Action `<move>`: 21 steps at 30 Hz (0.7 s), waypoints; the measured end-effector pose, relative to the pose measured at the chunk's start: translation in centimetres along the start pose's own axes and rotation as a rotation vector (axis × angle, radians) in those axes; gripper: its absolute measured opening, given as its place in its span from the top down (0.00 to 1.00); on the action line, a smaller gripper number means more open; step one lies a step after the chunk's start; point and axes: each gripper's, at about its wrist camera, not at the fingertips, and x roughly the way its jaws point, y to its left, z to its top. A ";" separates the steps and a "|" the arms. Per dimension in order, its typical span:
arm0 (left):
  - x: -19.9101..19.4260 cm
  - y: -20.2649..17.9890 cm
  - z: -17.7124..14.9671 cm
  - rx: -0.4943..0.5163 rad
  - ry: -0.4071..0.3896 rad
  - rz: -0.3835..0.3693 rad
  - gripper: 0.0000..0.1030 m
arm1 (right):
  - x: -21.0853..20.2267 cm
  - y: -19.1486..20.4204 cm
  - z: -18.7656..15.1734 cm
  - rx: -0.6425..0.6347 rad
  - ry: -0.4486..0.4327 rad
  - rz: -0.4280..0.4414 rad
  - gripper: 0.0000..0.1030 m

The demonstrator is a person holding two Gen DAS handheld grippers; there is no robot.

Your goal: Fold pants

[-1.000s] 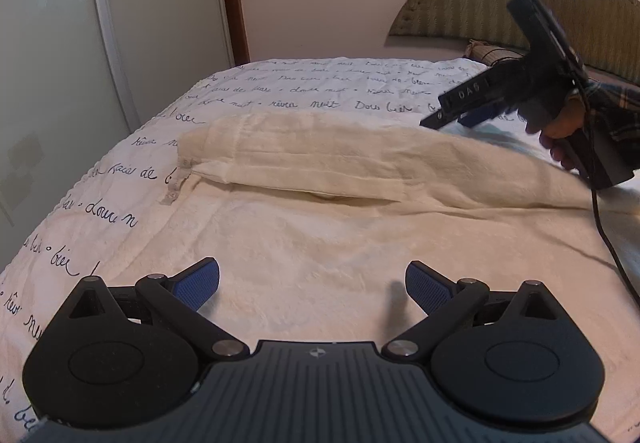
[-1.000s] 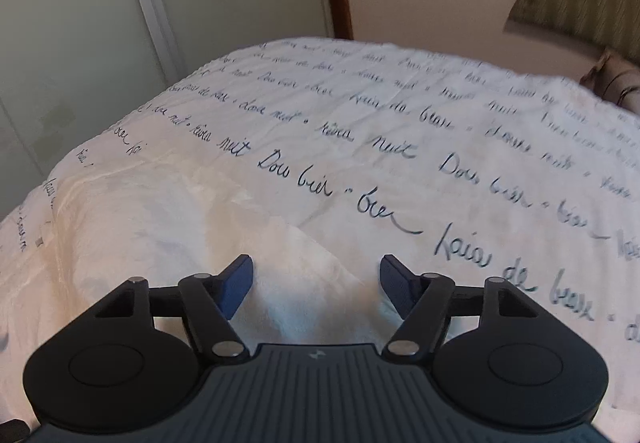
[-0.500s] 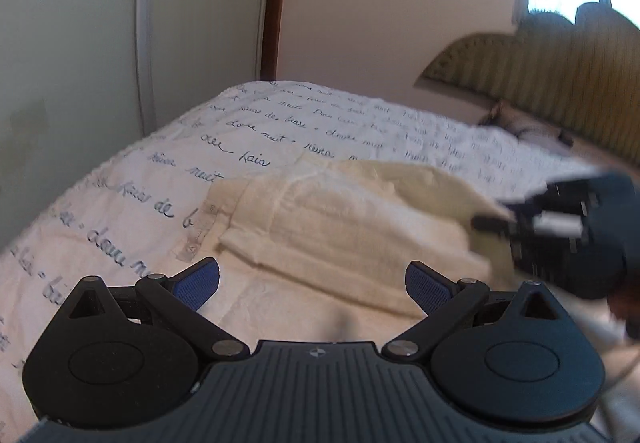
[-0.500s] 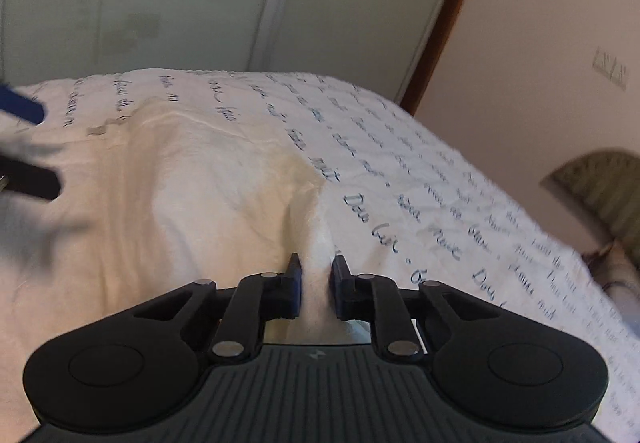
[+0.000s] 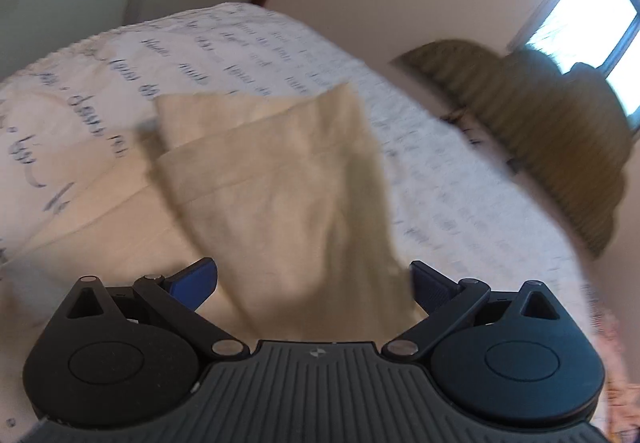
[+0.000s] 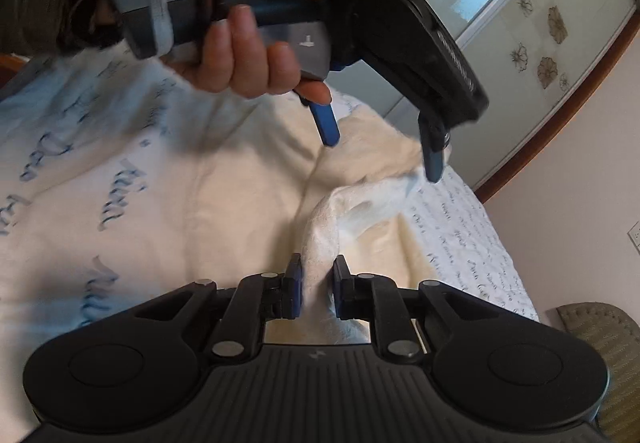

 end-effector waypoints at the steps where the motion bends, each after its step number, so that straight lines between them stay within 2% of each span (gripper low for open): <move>1: 0.3 0.1 -0.2 -0.006 0.008 0.028 0.01 | 0.2 0.2 -0.1 -0.004 0.004 -0.008 0.85; 3: 0.2 -0.4 -0.1 -0.015 0.006 0.058 0.02 | 0.0 0.8 -0.3 -0.019 -0.004 -0.016 0.85; 4: -0.1 -1.1 -0.1 0.017 -0.028 0.079 0.02 | -0.1 1.0 -0.3 -0.027 -0.006 -0.022 0.85; 6: -0.7 -2.5 -0.4 0.116 -0.135 0.165 0.02 | 0.0 1.2 -0.2 -0.037 -0.006 -0.040 0.85; 8: -0.3 -3.1 -0.7 0.176 -0.154 0.255 0.02 | -0.1 1.3 -0.3 -0.038 -0.012 -0.053 0.85; 9: -0.1 -2.9 -0.9 0.167 -0.151 0.259 0.13 | -0.2 1.5 -0.4 -0.038 -0.016 -0.059 0.85; 10: -0.1 -2.5 -1.1 0.145 -0.151 0.243 0.19 | -0.3 1.4 -0.4 -0.032 -0.018 -0.062 0.85; 11: -0.3 -1.8 -1.5 0.102 -0.146 0.212 0.34 | -0.4 1.4 -0.5 -0.027 -0.018 -0.061 0.85; 12: -0.6 -1.2 -1.9 0.064 -0.147 0.203 0.42 | -0.5 1.7 -0.5 -0.023 -0.016 -0.059 0.83; 15: -2.1 0.2 -3.5 0.017 -0.197 0.203 0.53 | -1.1 2.3 -0.4 -0.028 0.012 -0.034 0.79; 17: -3.4 1.6 -4.8 -0.040 -0.225 0.191 0.56 | -1.4 2.3 -0.1 -0.033 0.029 -0.024 0.78; 19: -4.4 3.3 -5.8 -0.124 -0.247 0.174 0.59 | -2.9 1.7 -0.3 -0.026 0.030 0.016 0.77; 21: -5.1 4.3 -6.6 -0.157 -0.265 0.185 0.61 | -4.3 -0.5 -0.5 0.035 0.025 0.044 0.76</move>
